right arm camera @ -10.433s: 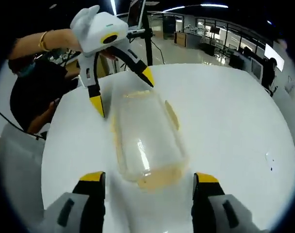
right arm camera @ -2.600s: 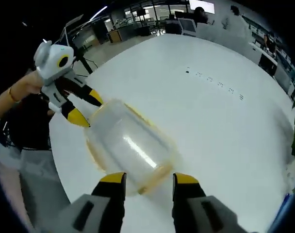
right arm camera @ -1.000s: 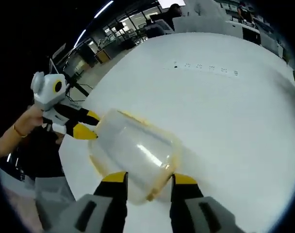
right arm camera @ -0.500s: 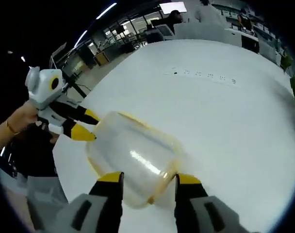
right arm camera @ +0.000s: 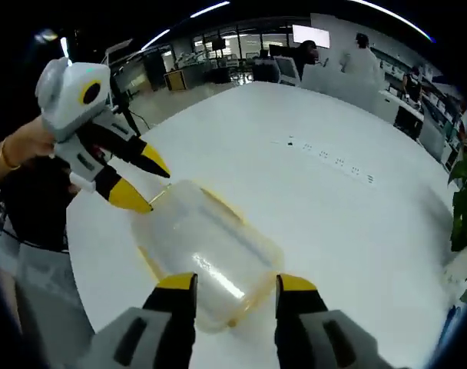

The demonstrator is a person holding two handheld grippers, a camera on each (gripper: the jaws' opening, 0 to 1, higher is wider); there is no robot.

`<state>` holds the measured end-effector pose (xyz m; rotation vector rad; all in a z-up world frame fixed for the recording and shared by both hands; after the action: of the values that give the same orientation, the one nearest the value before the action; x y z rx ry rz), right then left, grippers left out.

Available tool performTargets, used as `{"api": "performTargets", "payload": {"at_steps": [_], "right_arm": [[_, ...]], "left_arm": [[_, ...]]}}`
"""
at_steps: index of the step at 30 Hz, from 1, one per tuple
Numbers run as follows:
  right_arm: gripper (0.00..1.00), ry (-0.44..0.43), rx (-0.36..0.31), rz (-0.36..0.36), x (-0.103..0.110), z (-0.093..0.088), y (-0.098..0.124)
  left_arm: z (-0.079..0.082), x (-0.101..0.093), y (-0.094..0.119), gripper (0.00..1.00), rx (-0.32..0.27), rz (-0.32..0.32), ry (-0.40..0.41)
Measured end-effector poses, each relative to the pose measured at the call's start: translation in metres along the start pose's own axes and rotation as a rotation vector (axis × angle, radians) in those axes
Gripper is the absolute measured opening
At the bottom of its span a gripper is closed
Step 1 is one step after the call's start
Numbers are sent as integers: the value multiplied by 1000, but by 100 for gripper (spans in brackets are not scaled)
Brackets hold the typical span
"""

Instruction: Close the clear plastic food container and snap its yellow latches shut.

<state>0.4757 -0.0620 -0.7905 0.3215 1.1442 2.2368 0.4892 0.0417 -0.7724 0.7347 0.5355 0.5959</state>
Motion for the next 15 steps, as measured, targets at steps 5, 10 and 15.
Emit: {"api": "performTargets", "payload": {"at_steps": [5,10,15], "right_arm": [[34,90,-39,38,9,17,-4],[29,106,-34,55,10,23,-11],[27,132,-44,92,15,31,-21]], "left_arm": [[-1,-14,-9,27,-3,-34,-20],[-7,-21,-22,22,7,-36,-63],[-15,-28,-28,27,11,-46,-84]]}}
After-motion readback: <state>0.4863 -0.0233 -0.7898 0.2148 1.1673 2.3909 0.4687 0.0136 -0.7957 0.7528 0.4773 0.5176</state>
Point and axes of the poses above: the point that each gripper's makers call its tool centre point, and the gripper's own axes: y roughly backward along the fingers, x roughly to its left, z roughly out of its top, the point moved 1 cm from there along y, roughly backward along the fingers, and after that the axes turned 15 degrees about y, right-handed, at the moved point
